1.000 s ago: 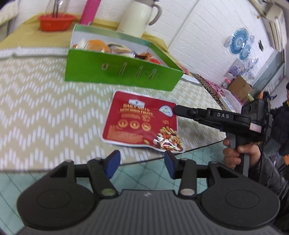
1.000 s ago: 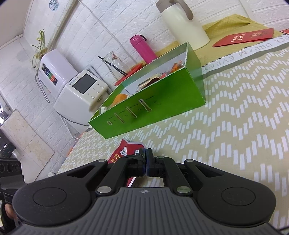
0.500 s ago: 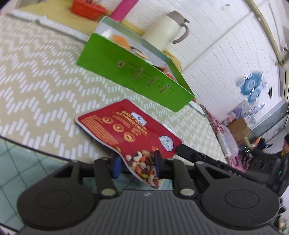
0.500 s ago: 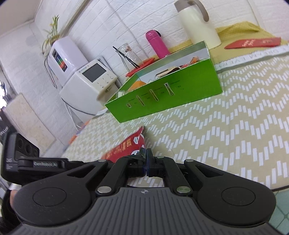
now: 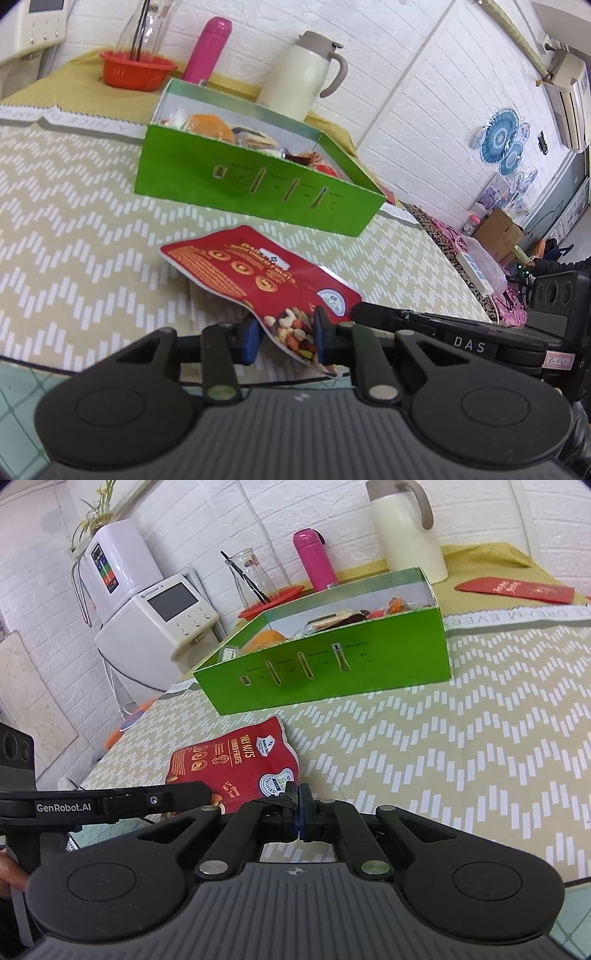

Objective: Organize snacks
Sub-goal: 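Carry the red nut bag over the green box and open both tools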

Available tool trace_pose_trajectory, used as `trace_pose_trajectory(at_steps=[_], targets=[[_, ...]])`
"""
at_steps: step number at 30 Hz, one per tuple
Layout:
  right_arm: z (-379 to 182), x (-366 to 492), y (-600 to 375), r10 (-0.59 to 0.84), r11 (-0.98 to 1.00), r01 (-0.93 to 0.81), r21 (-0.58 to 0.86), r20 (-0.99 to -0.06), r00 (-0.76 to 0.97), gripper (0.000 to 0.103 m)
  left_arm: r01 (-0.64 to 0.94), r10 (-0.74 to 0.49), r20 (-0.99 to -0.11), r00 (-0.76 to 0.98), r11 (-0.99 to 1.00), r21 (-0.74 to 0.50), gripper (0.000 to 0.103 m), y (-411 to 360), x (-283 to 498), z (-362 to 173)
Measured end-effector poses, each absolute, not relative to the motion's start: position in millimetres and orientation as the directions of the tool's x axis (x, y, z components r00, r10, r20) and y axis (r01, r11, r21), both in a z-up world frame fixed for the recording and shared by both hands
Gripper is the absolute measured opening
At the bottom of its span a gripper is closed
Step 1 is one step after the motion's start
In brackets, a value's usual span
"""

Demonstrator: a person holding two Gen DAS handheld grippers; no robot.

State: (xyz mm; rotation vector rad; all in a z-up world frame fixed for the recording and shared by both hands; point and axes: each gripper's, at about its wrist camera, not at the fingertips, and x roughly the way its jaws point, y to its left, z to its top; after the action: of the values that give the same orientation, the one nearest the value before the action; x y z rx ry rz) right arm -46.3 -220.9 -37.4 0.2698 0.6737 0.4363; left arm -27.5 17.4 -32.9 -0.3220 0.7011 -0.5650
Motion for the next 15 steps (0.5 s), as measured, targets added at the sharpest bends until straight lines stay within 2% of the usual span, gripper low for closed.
trace_pose_trajectory(at_steps=[15], targets=[[-17, -57, -213, 0.451, 0.889, -0.331, 0.317, -0.479, 0.753, 0.002, 0.452, -0.57, -0.454, 0.685, 0.821, -0.348, 0.013, 12, -40, -4]])
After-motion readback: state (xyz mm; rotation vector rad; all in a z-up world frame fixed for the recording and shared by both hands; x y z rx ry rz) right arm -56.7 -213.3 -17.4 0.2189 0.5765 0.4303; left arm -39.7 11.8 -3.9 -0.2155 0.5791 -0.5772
